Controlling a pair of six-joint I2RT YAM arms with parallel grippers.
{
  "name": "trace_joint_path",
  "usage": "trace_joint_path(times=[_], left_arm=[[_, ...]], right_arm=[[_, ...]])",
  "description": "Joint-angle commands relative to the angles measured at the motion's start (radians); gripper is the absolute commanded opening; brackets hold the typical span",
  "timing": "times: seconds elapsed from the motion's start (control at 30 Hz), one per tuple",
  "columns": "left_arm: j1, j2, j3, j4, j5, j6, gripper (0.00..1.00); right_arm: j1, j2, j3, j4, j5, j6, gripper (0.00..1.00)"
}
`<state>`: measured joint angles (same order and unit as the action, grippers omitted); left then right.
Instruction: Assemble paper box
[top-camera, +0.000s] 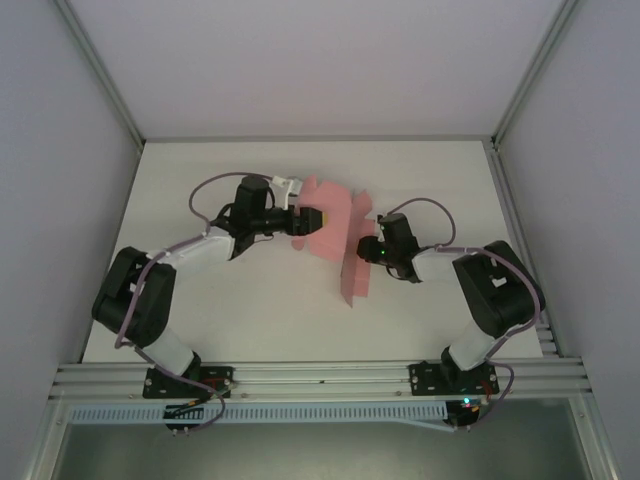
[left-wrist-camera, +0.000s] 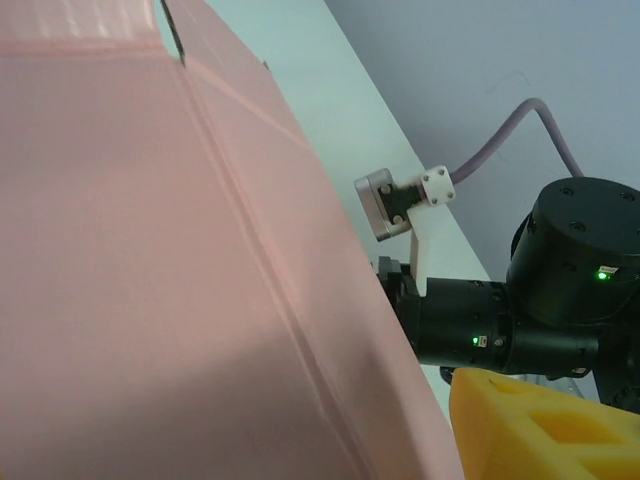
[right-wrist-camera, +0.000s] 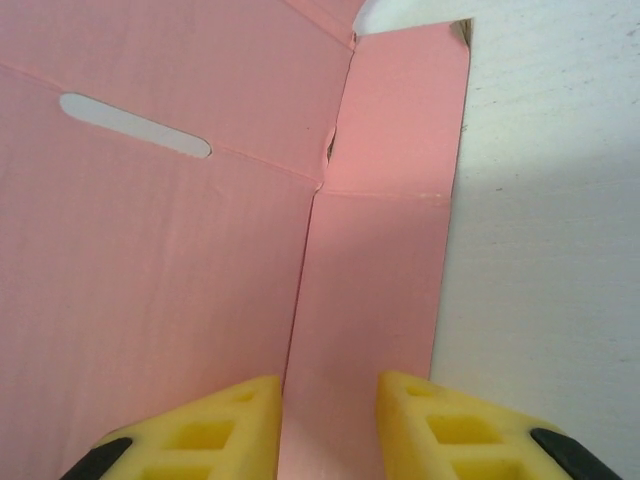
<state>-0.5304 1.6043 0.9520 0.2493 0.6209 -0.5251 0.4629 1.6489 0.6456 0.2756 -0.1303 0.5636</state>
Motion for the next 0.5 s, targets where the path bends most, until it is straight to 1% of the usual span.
trace_joint_path(times=[0.0,0.17,0.23,0.3,0.43,0.47], left_arm=[[0.008,-0.030,0.007,-0.120,-0.055,0.068,0.56],[0.012,-0.081,0.018,-0.213,-0.151,0.121,0.31],[0.012,-0.118,0.011,-0.232,-0.203,0.134,0.12],[0.012,-0.152,0.006,-0.244,-0.231,0.153,0.00],[0.012,-0.201,0.026,-0.262,-0.240,0.188,0.00],[0.012,-0.216,0.029,-0.251,-0.220,0.200,0.00]], right_arm=[[0.002,-0.009,-0.021,-0.128,0.042,-0.020,0.32],[0.002,-0.028,-0.012,-0.152,0.055,-0.028,0.32],[0.002,-0.042,0.001,-0.173,0.064,-0.036,0.34],[0.002,-0.071,0.013,-0.182,0.062,-0.043,0.35],[0.002,-0.175,0.048,-0.203,0.032,-0.053,0.40],[0.002,-0.207,0.049,-0.199,0.030,-0.053,0.45]])
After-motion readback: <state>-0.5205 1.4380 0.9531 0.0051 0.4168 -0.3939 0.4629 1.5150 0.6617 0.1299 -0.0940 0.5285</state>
